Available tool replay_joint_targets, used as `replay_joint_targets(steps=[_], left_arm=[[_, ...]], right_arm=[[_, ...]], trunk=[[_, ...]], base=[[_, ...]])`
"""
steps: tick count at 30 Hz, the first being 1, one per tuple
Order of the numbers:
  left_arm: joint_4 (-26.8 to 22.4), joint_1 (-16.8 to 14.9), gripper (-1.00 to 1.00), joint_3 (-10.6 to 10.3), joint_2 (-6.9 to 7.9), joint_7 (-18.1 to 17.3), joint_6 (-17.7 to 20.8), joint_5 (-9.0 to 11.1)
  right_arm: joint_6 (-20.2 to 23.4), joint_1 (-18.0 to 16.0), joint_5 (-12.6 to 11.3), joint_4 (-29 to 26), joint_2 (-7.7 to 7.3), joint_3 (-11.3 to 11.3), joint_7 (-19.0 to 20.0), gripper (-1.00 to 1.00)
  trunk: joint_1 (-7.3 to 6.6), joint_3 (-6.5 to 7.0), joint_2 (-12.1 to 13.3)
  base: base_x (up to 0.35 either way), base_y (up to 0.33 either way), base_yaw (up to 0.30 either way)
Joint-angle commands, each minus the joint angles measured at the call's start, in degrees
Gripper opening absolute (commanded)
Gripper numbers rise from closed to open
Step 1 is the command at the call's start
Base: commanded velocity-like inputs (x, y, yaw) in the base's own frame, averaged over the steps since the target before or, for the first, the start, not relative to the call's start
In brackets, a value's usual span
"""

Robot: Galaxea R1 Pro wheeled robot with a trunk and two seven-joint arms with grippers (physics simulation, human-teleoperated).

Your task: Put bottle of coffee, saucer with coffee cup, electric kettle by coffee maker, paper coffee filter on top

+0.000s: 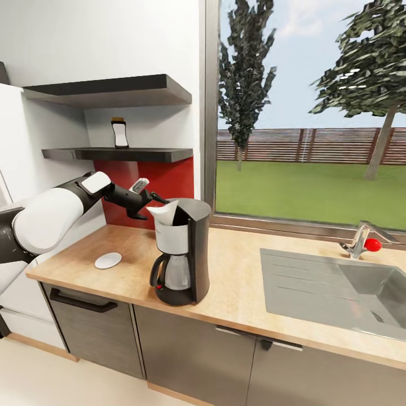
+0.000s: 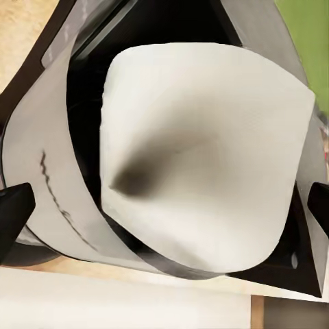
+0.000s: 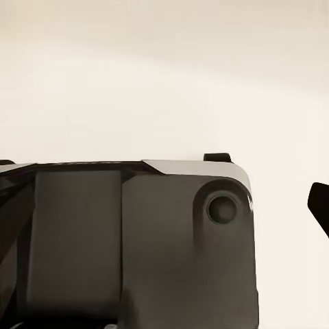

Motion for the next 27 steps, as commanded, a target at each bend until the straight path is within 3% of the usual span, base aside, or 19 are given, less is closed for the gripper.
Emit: replay_joint_targets(steps=[1, 21, 24, 27], left_arm=[[0.15, -0.06, 1.0, 0.04, 0.04, -0.28, 0.01, -0.15], [0.15, 0.01, 1.0, -0.07, 0.32, -0.28, -0.04, -0.19], [0.15, 0.02, 1.0, -0.15, 2.42, -0.3, -0.08, -0.43], [0.15, 0.13, 1.0, -0.3, 6.52, -0.38, -0.09, -0.64]], right_arm=[[-0.2, -0.02, -0.05, 0.05, 0.02, -0.13, -0.02, 1.0], [-0.2, -0.02, -0.06, 0.05, 0.02, -0.13, -0.02, 1.0], [-0.2, -0.02, -0.05, 0.05, 0.02, -0.13, -0.02, 1.0], [-0.2, -0.02, -0.05, 0.05, 0.03, -0.13, -0.02, 1.0]], trunk=[[0.02, -0.03, -0.04], [0.02, -0.03, -0.04], [0.02, -0.03, -0.04], [0.02, -0.03, -0.04]], base=[[0.0, 0.0, 0.0], [0.0, 0.0, 0.0], [0.0, 0.0, 0.0], [0.0, 0.0, 0.0]])
